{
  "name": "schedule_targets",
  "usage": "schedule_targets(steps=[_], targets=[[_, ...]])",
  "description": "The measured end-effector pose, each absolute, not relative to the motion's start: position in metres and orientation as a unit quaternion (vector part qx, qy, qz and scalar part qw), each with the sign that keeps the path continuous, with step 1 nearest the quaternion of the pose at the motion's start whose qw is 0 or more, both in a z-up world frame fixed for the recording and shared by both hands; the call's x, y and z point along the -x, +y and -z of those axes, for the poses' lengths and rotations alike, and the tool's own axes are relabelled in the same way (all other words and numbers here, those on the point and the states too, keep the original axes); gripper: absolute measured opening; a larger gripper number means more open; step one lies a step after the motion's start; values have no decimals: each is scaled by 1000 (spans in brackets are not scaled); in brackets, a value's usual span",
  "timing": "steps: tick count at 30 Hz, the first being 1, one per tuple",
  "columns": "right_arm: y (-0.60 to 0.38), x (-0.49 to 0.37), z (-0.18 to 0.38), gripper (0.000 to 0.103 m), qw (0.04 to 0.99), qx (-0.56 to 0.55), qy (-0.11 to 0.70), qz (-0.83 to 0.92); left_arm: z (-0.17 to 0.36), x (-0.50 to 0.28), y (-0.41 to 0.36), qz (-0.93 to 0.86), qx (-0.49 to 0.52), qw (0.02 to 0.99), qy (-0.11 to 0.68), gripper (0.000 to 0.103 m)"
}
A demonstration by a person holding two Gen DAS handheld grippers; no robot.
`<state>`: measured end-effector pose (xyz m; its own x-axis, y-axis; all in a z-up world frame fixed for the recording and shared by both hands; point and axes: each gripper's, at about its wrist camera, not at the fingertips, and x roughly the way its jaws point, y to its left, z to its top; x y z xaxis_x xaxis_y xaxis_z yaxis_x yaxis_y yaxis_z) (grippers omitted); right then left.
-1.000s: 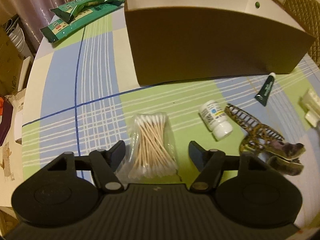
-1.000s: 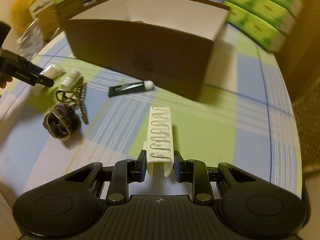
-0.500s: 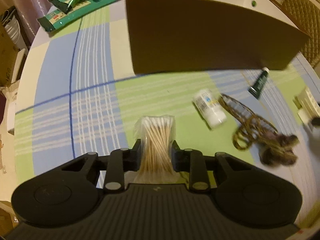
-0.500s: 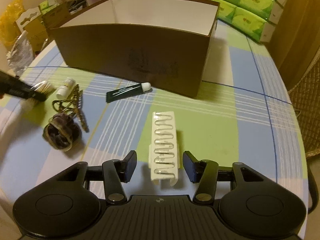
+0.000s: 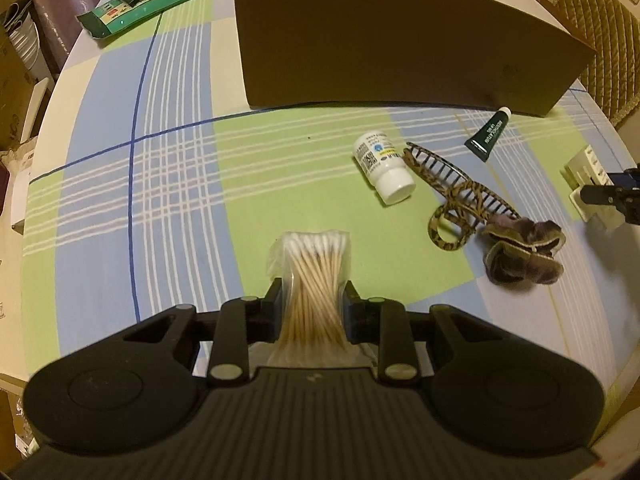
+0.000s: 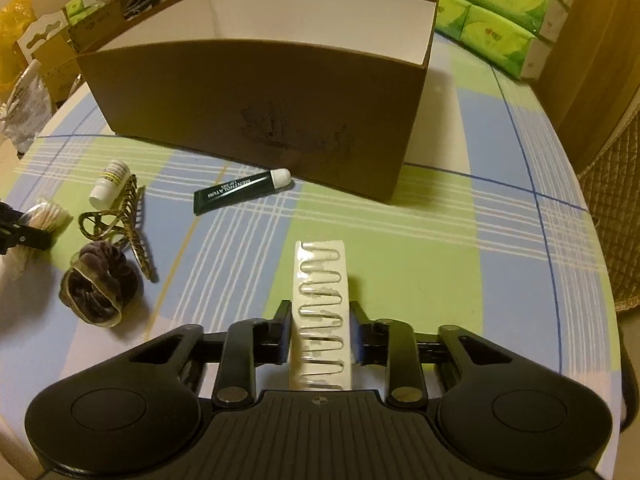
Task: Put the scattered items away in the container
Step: 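Grasp the bag of cotton swabs with the left gripper while the right gripper holds the holder, then carry the white holder and cotton swab bag over the brown box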
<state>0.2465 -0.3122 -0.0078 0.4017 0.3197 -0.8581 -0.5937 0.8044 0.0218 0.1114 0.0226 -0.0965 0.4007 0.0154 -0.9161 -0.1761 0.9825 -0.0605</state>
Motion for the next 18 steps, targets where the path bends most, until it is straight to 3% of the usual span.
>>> schedule_targets(steps=[18], targets=[[-325, -226, -15, 25, 831, 94, 468, -286, 86, -101, 13, -57, 69, 842, 531, 22]])
